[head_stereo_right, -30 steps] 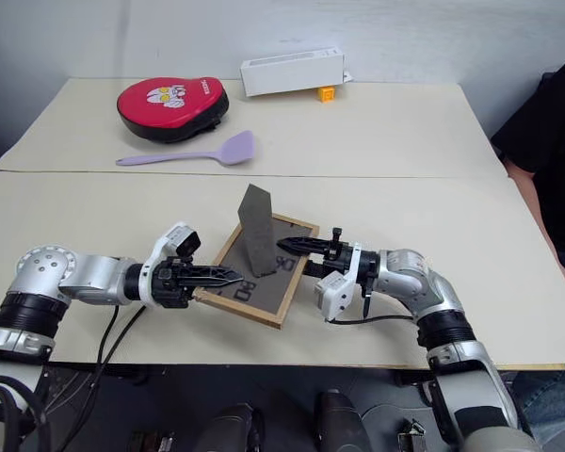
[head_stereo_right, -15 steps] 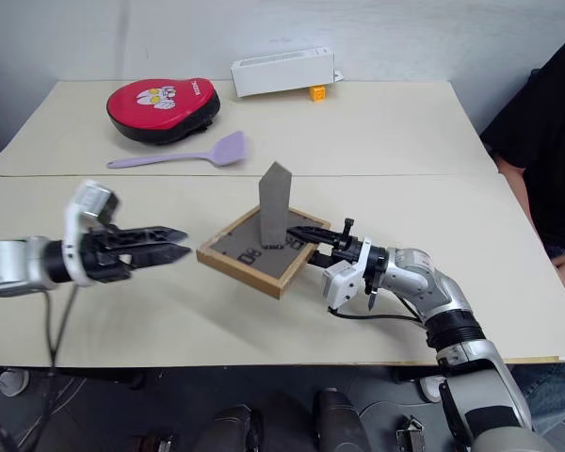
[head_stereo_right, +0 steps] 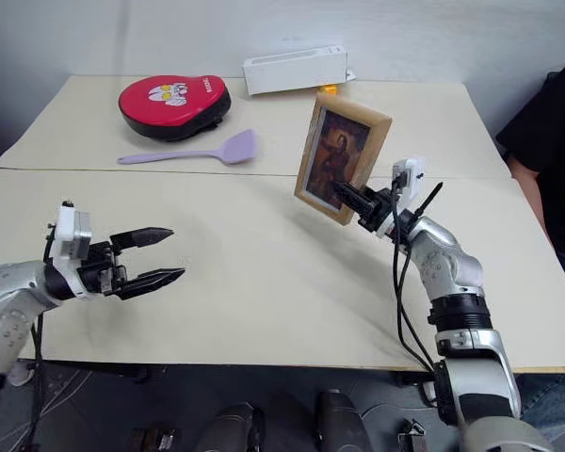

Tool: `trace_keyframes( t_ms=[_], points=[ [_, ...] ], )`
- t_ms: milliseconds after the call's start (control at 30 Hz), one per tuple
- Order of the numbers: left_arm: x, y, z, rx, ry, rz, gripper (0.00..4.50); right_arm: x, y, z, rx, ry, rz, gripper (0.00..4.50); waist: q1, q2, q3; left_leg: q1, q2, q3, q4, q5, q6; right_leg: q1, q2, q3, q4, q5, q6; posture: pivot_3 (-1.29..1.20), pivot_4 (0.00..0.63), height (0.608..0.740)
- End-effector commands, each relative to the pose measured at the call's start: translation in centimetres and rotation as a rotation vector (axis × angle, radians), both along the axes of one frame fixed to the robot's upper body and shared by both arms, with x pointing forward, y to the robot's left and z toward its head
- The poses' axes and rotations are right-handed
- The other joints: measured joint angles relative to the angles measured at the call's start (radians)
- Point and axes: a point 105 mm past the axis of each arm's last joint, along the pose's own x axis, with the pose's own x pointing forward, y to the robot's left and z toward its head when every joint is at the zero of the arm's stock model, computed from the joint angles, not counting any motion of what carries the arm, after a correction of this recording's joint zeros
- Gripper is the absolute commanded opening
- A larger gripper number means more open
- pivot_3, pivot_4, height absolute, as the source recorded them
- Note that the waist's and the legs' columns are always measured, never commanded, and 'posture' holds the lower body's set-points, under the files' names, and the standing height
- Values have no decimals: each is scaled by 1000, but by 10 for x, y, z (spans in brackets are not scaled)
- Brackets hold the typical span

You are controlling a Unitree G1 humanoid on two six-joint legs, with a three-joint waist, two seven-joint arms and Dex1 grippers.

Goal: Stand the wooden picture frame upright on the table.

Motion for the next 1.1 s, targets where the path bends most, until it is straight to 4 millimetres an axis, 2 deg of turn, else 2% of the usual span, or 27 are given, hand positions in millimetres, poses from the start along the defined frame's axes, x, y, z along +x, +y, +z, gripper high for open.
trace_keyframes(
  t_ms=[33,133,333,433,500,567,667,800,833,1033,1100],
  points=[
    [-5,-2,9,-3,-40,-14,4500,1,1,-2,47,38,20,1271,-1,0,0,0,0,0,0,0,0,0,0,0,0,0,0,0,150,740],
    [-2,1,11,-16,-48,8,4500,-3,5,-23,-43,23,31,1271,-3,0,0,0,0,4,1,0,1,-3,0,3,3,0,0,0,150,740],
    [0,5,13,-24,-63,33,4500,-7,-1,-63,-216,-36,-6,1271,-1,0,-1,1,0,5,2,-1,2,-2,1,4,4,1,1,0,150,740],
    [-2,11,13,-9,-66,46,4500,-4,-7,-74,-268,-29,-72,1271,-3,-1,-1,2,0,5,2,-1,2,-2,1,5,4,1,1,0,150,740],
    [-2,14,10,-4,-56,57,4500,-9,-5,-73,-283,-69,-40,1271,-3,0,-1,3,0,6,2,-1,1,-2,1,6,4,1,1,0,150,740],
    [-1,15,10,-9,-41,62,4500,-15,0,-71,-308,-99,13,2020,-3,-1,-2,4,0,6,2,-1,2,-1,1,6,3,1,1,0,150,740],
    [0,15,10,-13,-36,63,4500,-11,-5,-66,-292,-98,-37,2887,1,0,-2,2,0,6,1,-1,2,-3,1,6,4,1,1,0,150,740],
    [2,23,5,26,-43,76,4500,-18,-16,-61,-353,-149,-24,4316,1,-1,-2,2,0,7,2,-1,2,-3,1,6,4,1,1,0,150,740],
    [1,25,3,35,-40,81,4500,-21,-20,-59,-357,-156,-15,4455,1,-1,-2,2,0,7,1,-1,2,-3,1,6,4,1,1,0,150,740],
    [-5,49,-19,134,-23,159,4500,-61,-49,-42,-443,-275,82,4455,4,0,-2,1,0,7,0,-1,3,-3,1,6,2,1,1,0,150,740],
    [-9,60,-28,194,-16,210,4500,-78,-63,-32,-534,-384,84,4455,3,0,-2,1,0,7,0,-2,3,-3,1,6,1,1,1,0,150,740]
  ],
)
